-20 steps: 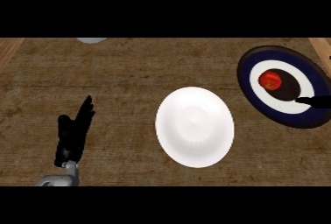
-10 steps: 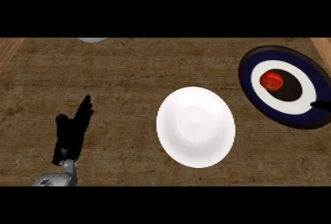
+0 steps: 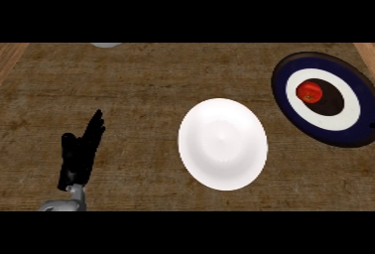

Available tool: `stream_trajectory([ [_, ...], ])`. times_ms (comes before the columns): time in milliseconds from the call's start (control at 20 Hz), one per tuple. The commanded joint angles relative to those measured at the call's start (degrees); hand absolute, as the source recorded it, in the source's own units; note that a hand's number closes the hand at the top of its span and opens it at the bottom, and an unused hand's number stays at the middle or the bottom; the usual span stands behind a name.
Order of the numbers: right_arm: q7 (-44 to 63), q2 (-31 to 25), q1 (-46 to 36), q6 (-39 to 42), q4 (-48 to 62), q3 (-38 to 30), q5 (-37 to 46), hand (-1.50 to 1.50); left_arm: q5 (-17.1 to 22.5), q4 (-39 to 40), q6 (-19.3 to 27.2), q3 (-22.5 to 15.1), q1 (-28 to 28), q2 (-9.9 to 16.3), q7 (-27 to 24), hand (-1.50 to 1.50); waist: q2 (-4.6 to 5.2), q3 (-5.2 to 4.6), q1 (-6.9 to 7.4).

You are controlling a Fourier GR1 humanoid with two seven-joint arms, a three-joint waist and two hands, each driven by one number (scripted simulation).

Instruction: Pick the tomato from the plate and place it in the plate

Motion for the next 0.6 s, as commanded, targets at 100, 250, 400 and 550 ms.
stream_trajectory([
  [100,1.4,-4.2,0.1,-0.6,1.9,-1.9,-1.5,-1.5,-0.1,0.4,-0.1,-0.7,-0.8,-0.9,0.4,0.0,0.34,0.12,0.57],
  [250,0.9,-3.1,0.5,-2.7,2.2,-2.3,-2.0,-1.5,1.3,2.3,-1.9,1.6,-2.2,1.1,-0.6,0.0,0.44,0.12,0.63],
  [400,0.3,-4.5,1.2,-1.6,2.2,-1.8,-1.5,-1.5,-1.2,1.1,0.5,-0.9,-2.0,-1.1,1.2,0.0,0.46,0.16,0.65],
  [550,0.3,-4.4,1.8,-3.7,2.0,-1.9,-1.6,-1.5,1.3,3.2,-1.9,2.2,-2.6,1.2,-2.1,0.0,0.33,0.1,0.44],
])
